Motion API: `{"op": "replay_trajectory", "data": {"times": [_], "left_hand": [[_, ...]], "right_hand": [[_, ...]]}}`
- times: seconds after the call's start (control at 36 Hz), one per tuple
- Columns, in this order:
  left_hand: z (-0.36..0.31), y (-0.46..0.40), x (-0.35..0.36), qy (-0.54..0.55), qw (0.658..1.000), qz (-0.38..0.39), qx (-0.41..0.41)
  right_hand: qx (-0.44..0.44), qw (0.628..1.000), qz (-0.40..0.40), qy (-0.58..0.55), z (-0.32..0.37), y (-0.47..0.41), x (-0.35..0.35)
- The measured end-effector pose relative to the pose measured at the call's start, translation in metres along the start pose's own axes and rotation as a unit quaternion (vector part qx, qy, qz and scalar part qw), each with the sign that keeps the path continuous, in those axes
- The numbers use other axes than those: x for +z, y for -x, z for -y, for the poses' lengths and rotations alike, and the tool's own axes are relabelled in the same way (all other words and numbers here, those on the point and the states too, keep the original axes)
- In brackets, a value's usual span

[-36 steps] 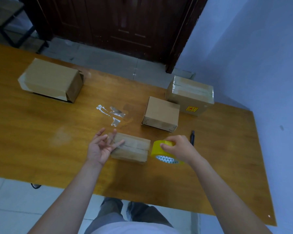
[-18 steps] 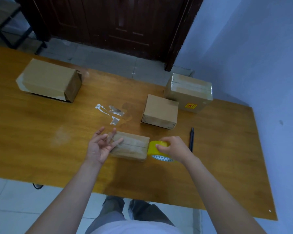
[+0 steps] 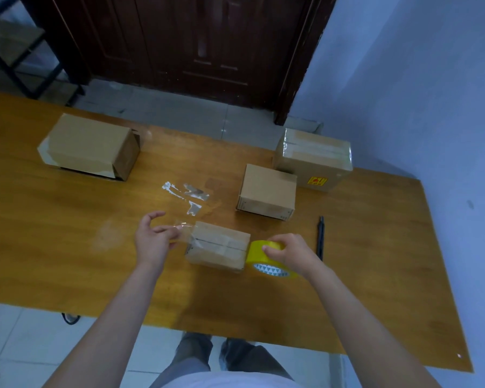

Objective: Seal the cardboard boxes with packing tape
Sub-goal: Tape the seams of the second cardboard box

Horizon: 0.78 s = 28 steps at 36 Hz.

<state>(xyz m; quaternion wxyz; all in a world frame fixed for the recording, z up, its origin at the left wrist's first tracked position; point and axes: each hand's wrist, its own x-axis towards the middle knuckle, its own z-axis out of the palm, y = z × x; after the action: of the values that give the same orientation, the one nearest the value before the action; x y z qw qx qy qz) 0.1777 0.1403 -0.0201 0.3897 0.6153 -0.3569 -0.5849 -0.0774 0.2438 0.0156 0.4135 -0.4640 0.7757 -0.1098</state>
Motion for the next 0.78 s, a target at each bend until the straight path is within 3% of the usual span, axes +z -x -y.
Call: {"op": "replay_trajectory", "data": {"times": [0.31,0.47,0.78], "left_hand": [[0.023,-0.019,0.004,0.019,0.993,-0.030,-0.112],[0.041,-0.027,0.012,0.016,0.982,0.000,-0.191],[0.052,-0.026,0.028,-0.063,0.984,0.015,-0.168]], "right_hand": [[0.003,1.000,0.002,-0.015,-0.008,-0.004,0.004],[0.011,0.999,0.006,-0.035,-0.011,-0.010,0.005],[0.027,0.997,0.004,-0.078,-0.013,-0.013,0.008]]}}
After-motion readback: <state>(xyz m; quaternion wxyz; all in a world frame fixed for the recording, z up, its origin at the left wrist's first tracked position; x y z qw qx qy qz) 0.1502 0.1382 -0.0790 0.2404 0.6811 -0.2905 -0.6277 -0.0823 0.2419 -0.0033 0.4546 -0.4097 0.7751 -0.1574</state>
